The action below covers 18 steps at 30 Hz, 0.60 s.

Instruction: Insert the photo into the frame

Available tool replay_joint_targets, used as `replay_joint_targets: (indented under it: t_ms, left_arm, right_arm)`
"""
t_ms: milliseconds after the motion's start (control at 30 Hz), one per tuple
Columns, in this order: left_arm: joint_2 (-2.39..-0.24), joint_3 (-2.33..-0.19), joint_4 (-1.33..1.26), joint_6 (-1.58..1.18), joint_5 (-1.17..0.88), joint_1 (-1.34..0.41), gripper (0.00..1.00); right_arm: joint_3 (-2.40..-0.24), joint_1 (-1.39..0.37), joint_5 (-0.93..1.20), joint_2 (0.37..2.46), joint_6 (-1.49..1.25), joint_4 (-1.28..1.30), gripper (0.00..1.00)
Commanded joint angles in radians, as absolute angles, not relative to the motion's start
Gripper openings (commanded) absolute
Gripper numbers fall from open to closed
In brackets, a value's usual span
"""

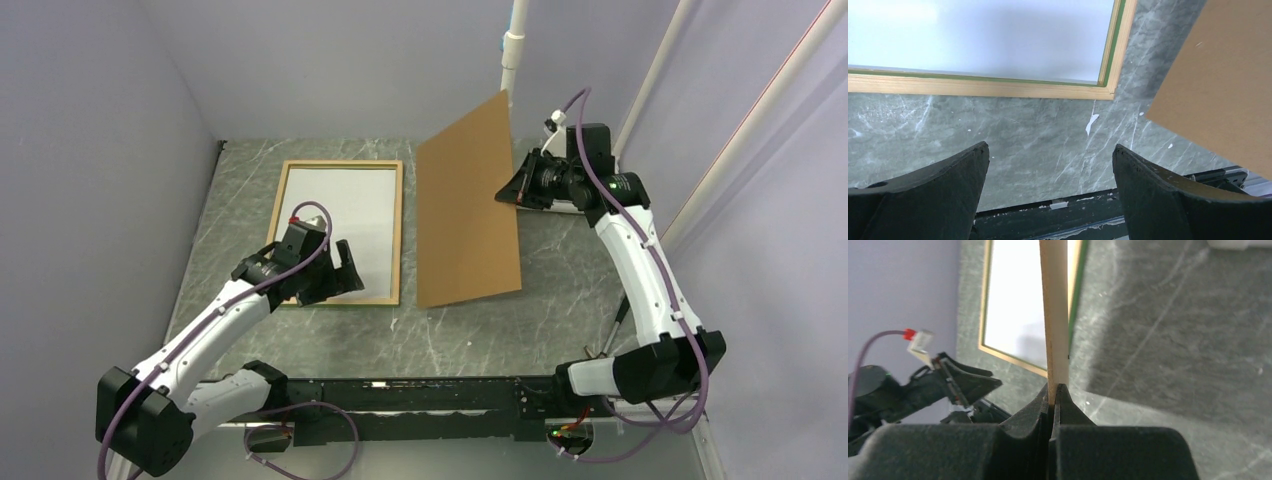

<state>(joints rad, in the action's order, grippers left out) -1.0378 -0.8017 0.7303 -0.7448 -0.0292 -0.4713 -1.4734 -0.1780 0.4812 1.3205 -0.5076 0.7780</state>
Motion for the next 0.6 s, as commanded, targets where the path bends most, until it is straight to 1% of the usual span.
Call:
replay_joint_targets:
  t_ms: [0, 233, 400, 567]
  left_arm:
    - [-0.997, -0.837, 0.727, -0.727, -0.022, -0.475, 0.96]
    - [-1.004, -0.836, 0.723, -0.725, -0.029, -0.476, 0.96]
    - [-1.009, -0.839, 0.724, -0.723, -0.031, -0.476, 0.95]
    - [-1.008, -0.838, 0.718, -0.723, -0.032, -0.475, 0.95]
  right_arm:
    - [-1.495, -0.176, 0.428, 1.346, -0.498, 0.843, 0.00]
    - [-1.442, -0.193, 0.446, 1.394, -0.526, 0.808, 0.00]
    - [-1.412, -0.209, 0.412, 1.394, -0.569, 0.762, 0.00]
    - [-1.417, -0.229, 0.417, 1.433, -0.579, 0.760, 0.00]
